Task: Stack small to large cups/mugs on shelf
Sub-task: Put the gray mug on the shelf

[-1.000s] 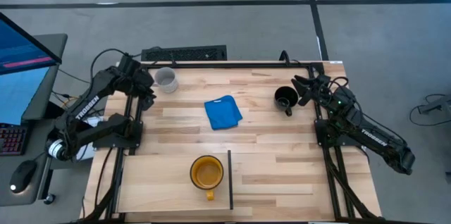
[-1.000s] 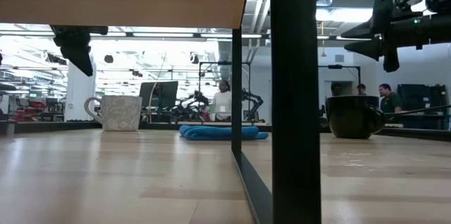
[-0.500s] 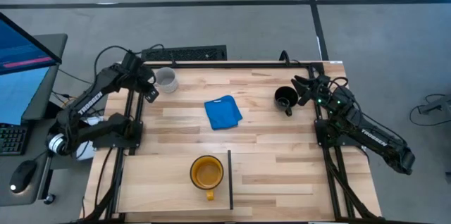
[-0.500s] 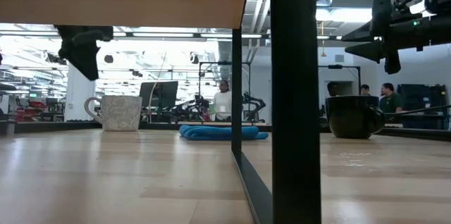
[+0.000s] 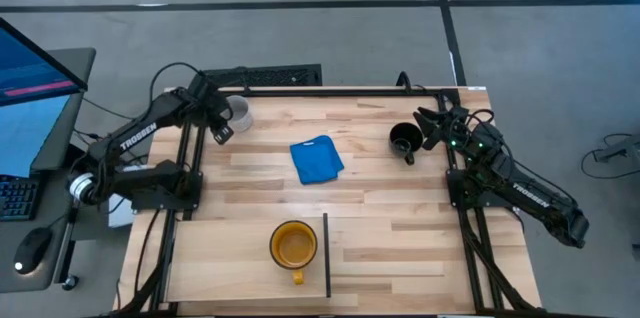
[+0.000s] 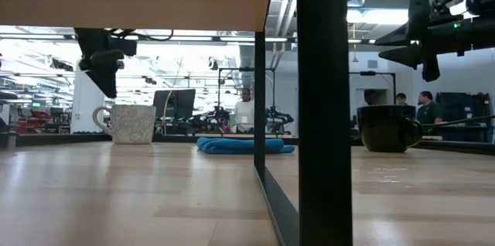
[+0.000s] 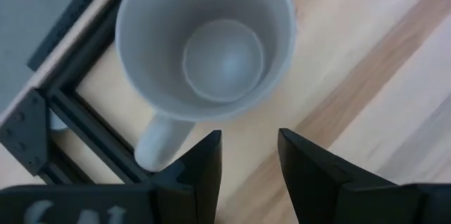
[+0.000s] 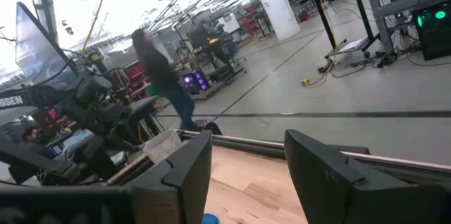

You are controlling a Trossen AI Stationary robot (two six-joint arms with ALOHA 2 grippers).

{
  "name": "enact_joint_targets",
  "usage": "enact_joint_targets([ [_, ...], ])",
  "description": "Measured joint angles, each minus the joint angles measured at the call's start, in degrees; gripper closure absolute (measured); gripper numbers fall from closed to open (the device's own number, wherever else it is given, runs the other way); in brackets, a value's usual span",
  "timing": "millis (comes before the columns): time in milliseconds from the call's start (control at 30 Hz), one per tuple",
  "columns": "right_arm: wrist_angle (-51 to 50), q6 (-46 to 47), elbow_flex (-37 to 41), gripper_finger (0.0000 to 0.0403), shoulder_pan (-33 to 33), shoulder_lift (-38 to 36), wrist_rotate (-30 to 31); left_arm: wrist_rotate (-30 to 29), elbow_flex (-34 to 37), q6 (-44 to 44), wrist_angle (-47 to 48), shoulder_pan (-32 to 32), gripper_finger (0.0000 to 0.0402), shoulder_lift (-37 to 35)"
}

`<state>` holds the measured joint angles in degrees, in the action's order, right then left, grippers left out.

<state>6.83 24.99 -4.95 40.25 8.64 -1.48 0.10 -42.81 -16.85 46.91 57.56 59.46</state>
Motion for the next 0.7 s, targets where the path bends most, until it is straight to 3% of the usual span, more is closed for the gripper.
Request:
enact_joint_targets([
  [433,-0.02,0.0,0.0,0.02,0.02,0.0,0.0,1.94,0.0,-8.58,-4.89,-6.26,0.027,2.3],
  [700,-0.02,0.02,0.0,0.02,0.02,0.0,-0.02,-4.0,0.0,-11.05,-7.03,-6.36,0.027,7.88],
])
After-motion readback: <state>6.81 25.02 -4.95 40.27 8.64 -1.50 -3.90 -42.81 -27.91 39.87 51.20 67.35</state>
